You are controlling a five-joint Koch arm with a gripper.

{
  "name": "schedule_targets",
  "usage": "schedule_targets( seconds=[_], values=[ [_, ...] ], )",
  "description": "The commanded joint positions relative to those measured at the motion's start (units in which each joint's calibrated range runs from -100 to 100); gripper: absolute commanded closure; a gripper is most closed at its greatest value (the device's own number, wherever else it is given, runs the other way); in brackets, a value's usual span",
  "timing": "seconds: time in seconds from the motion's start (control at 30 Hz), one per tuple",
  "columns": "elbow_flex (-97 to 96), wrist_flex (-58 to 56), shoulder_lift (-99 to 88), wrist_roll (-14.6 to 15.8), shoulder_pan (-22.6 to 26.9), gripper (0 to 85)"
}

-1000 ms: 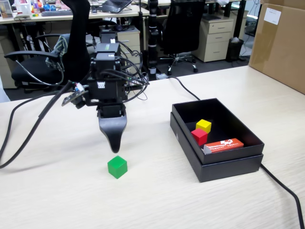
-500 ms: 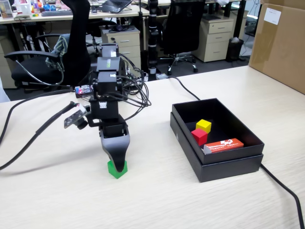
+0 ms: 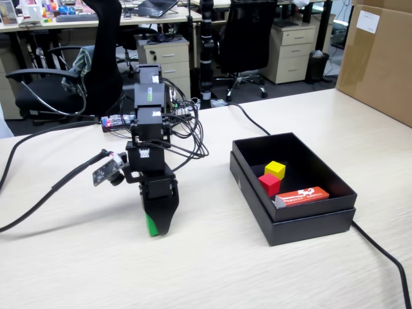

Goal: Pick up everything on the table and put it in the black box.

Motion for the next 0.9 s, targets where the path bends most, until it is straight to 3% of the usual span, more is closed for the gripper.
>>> schedule_targets(
  seconds=[0.0,0.27,0.4,0.43,0.67,0.87],
  values=[
    [4.0,-2.7,-1.5,0.2,0.0,84.6],
    [0.0,-5.5,-20.5,2.7,2.7,84.6],
    [-1.6,-5.5,-35.0,4.6,7.8,84.6],
    [-1.4,-5.5,-38.9,5.9,11.0,84.6],
    [0.4,-5.5,-37.2,10.1,20.6,84.6],
    [2.0,-5.5,-19.5,13.1,23.2,84.5]
  ],
)
